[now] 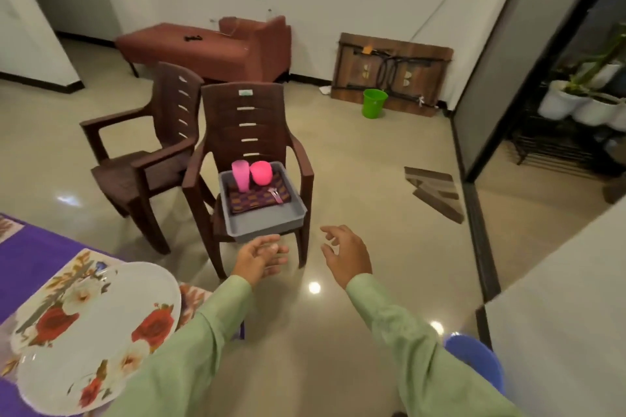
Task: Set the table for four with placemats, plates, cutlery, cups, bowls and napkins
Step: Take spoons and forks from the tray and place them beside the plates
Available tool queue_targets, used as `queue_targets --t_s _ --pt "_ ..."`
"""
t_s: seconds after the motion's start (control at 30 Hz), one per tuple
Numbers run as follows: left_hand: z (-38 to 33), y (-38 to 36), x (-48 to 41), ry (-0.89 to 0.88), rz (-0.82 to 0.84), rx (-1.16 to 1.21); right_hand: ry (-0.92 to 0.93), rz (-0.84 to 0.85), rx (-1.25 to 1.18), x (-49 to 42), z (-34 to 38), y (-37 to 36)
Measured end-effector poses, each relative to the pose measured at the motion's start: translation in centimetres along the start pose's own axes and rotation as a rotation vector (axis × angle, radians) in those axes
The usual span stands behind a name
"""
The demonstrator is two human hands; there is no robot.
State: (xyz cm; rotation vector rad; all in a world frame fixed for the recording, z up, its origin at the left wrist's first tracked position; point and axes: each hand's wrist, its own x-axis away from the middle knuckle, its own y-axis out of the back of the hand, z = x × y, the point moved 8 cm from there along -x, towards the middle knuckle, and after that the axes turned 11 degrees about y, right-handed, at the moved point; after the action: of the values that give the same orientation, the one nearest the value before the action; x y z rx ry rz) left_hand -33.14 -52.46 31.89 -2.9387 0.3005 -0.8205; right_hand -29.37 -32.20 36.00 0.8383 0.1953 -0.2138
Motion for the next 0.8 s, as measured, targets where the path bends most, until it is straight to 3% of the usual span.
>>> queue_targets --t_s 0.33,0.8 --pt "-6.0 1.0 -14.7 -0.013 -0.174 -0.05 -0.064 0.214 0.017 -18.8 -7.4 -6.7" --pt "-8.6 11.3 -46.5 0.22 -0.31 -0.094 -0.29 0.521 -0.031 -44.1 -19.4 -30.7"
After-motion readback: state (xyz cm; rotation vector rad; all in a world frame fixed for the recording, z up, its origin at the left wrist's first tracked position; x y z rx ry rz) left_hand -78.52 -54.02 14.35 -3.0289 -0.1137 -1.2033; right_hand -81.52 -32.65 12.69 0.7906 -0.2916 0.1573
